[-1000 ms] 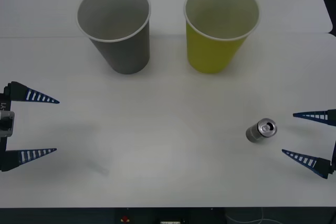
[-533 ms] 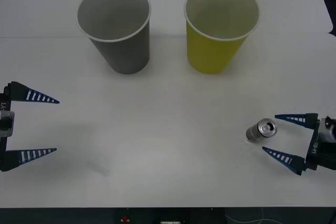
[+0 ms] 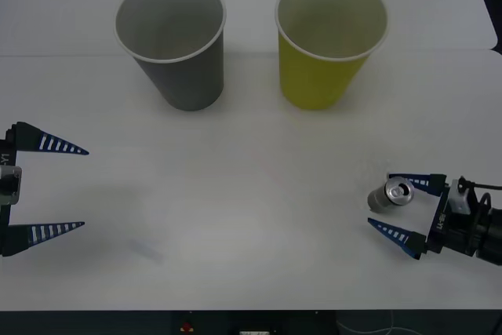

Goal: Put the can into the green bin and the plastic bottle into the gray bin

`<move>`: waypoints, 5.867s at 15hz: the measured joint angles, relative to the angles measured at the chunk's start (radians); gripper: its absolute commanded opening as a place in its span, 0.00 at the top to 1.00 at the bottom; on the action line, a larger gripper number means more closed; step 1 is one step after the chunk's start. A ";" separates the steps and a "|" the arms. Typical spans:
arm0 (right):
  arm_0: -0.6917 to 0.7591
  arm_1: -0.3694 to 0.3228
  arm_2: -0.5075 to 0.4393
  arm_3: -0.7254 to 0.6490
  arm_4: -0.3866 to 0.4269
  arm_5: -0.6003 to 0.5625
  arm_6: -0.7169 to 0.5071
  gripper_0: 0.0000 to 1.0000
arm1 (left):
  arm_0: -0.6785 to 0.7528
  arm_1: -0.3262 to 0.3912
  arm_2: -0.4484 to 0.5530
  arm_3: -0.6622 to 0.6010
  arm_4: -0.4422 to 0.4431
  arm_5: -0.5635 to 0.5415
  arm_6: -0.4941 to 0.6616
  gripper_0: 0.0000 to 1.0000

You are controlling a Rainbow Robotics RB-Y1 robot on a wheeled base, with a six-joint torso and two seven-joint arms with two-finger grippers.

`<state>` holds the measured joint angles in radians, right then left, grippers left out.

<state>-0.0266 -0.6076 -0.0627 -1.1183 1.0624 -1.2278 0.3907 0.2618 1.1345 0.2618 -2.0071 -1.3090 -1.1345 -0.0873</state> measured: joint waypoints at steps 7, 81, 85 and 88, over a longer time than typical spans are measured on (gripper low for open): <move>-0.004 0.025 0.000 0.000 0.002 0.010 0.031 1.00 | 0.000 0.000 0.000 0.000 0.000 0.000 0.000 0.00; -1.195 -0.278 0.626 -0.107 0.595 0.050 -1.697 0.00 | 0.000 0.000 0.000 0.000 0.000 0.000 0.000 0.00; -1.194 -0.314 0.626 -0.107 0.520 0.047 -1.631 0.00 | 0.000 0.000 0.000 0.000 0.000 0.000 0.000 0.00; -1.177 -0.376 0.626 -0.125 0.409 0.045 -1.535 0.00 | 0.000 0.000 0.000 0.000 0.000 0.000 0.000 0.00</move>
<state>-1.2038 -0.9833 0.5630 -1.2435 1.4713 -1.1826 -1.1446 0.2618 1.1345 0.2618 -2.0071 -1.3090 -1.1345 -0.0873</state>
